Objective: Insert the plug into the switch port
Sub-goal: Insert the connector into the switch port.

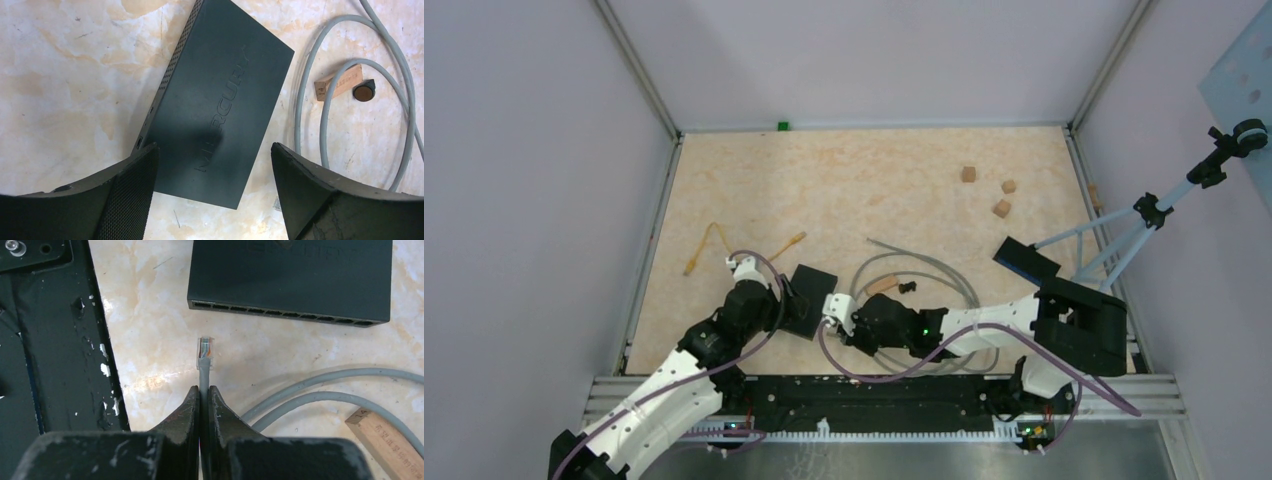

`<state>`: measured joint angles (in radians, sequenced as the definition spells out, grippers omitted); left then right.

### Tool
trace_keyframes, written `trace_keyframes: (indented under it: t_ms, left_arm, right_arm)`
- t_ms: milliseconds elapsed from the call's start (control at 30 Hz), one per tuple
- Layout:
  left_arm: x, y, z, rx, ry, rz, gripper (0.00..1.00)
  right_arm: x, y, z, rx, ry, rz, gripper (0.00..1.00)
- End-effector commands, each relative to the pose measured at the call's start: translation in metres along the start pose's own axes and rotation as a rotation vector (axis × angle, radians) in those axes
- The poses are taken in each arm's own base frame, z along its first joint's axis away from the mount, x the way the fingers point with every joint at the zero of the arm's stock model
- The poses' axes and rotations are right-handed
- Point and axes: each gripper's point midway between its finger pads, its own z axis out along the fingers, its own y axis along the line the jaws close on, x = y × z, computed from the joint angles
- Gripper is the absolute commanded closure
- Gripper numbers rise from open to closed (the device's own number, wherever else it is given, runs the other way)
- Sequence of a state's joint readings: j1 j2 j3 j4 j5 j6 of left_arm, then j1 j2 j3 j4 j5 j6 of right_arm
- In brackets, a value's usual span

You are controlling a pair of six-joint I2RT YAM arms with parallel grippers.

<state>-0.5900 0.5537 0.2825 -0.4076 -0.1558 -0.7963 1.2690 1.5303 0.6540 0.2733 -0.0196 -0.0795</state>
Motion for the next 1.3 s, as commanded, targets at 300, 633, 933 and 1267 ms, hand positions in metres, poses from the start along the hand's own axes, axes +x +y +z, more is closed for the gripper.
trace_keyframes:
  t_ms: [300,633,933,1267]
  left_arm:
    - [-0.015,-0.005,0.010,0.035,-0.070,-0.044,0.15]
    - [-0.037,0.012,0.023,-0.022,-0.123,-0.037,0.13]
    - [-0.008,0.014,0.034,0.024,-0.026,-0.053,0.18]
    - [0.011,0.020,0.036,0.027,0.033,-0.054,0.23]
  right_arm:
    - [-0.018,-0.020,0.007,0.134,-0.174,0.078,1.00]
    - [-0.004,-0.018,0.021,0.129,-0.193,0.068,1.00]
    - [0.005,-0.015,0.032,0.140,-0.176,0.039,1.00]
    - [0.005,-0.020,0.042,0.169,-0.158,0.029,1.00]
